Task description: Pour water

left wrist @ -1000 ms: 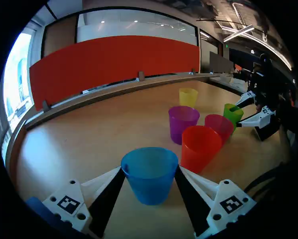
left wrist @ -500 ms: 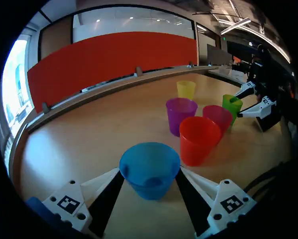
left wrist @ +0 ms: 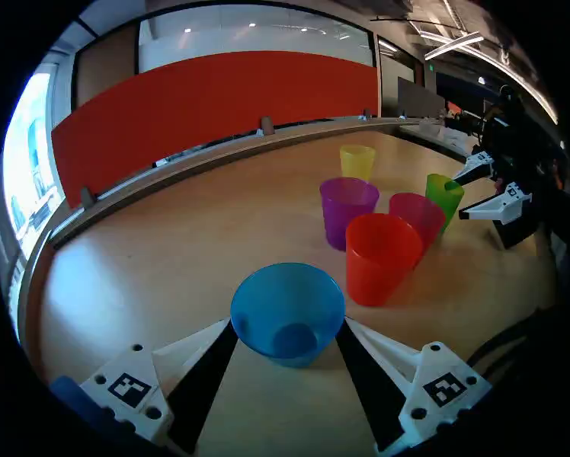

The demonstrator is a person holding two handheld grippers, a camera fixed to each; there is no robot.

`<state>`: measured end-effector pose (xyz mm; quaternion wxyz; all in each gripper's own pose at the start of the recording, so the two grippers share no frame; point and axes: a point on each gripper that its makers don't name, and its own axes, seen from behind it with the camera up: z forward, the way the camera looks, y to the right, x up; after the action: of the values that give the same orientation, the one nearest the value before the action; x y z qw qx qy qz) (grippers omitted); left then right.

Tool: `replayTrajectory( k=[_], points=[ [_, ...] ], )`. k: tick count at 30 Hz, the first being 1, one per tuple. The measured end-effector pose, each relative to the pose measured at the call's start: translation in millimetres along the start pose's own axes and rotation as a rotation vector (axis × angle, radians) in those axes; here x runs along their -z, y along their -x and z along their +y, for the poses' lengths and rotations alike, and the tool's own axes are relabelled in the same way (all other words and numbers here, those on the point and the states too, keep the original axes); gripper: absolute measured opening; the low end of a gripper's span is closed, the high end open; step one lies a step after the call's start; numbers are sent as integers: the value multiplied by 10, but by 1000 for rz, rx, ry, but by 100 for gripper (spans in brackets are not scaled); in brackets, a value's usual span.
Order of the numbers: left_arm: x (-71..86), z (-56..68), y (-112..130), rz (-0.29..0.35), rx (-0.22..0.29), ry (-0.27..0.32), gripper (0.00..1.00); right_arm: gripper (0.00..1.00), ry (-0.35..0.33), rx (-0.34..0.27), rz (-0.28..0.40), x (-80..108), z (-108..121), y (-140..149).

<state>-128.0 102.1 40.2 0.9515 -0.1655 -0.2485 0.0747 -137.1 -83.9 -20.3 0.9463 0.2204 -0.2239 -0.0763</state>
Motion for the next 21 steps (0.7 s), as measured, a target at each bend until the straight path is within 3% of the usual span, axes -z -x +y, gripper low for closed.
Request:
replayTrajectory(
  k=[11,21],
  points=[
    [200,-8,136,-23,-34,-11,89,100,16,-22,16,113,-90,52],
    [486,-174,139,51,-1,-82,88,100,85,-64,70,366,-109,55]
  ],
)
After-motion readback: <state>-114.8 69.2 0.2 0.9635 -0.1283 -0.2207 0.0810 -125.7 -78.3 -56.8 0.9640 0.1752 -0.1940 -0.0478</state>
